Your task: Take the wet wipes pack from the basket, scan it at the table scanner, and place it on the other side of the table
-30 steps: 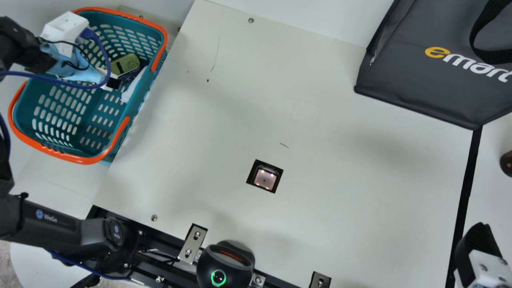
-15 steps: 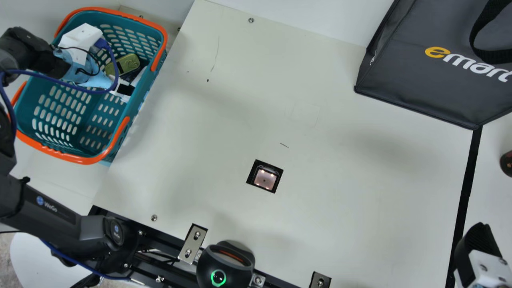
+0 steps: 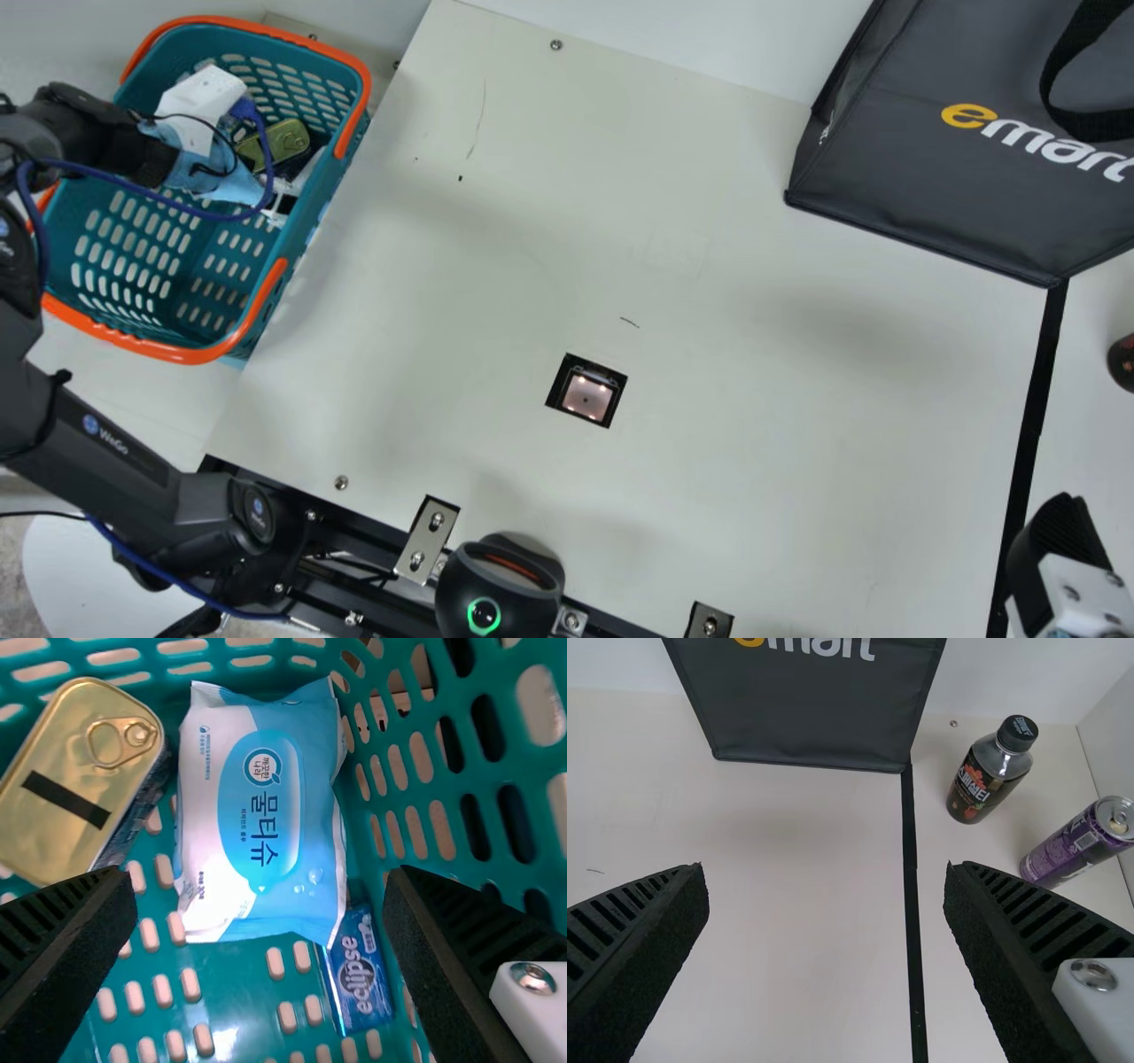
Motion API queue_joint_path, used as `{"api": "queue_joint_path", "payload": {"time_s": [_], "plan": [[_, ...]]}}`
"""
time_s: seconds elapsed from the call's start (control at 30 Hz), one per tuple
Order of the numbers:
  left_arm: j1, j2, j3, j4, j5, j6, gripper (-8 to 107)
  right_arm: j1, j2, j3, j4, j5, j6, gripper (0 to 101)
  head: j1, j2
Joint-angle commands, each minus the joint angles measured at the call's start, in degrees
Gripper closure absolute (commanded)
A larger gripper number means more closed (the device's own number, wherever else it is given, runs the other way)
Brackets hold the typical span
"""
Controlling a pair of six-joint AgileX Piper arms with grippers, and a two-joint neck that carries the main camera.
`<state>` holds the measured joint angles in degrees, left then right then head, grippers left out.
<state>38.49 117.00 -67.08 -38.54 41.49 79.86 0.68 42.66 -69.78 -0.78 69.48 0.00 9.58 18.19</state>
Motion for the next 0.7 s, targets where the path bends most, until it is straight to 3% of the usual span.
{"api": "queue_joint_path", "payload": {"time_s": [0.0, 0.67], "plan": [[-0.2, 0.9, 0.2, -0.7, -0.7, 1.3, 9, 0.0, 0.0, 0.0, 0.0, 0.0, 0.0, 6, -1.7, 0.2], [-3.4, 9.4, -2.7, -5.3, -5.7, 4.0, 9, 0.0, 0.0, 0.0, 0.0, 0.0, 0.0, 6, -1.7, 0.2]]}}
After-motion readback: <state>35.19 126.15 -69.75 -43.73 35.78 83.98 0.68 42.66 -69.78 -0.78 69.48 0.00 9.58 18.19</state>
